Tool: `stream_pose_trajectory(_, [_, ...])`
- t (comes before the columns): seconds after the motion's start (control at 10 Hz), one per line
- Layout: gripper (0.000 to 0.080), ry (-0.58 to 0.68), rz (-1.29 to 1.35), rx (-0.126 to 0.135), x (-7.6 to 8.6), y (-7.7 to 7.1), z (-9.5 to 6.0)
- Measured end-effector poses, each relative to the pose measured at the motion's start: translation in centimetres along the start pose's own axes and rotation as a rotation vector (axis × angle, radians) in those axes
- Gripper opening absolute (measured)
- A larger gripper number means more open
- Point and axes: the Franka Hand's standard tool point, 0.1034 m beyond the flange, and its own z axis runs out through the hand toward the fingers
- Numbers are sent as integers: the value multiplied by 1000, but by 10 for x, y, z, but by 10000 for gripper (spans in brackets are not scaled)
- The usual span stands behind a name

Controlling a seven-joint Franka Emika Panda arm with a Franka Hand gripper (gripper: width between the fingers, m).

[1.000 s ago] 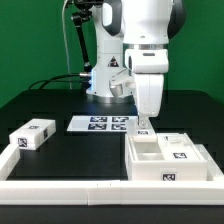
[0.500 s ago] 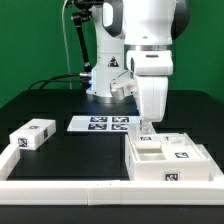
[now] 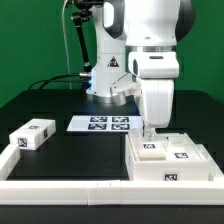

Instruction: Assemble cabinet

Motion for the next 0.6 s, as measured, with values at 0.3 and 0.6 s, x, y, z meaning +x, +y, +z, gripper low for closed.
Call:
stream_pose_trajectory(0.3, [72,5,-19,-19,-1,20,1])
stream_pose_trajectory(0.6, [74,4,-19,-17,-2,28,2])
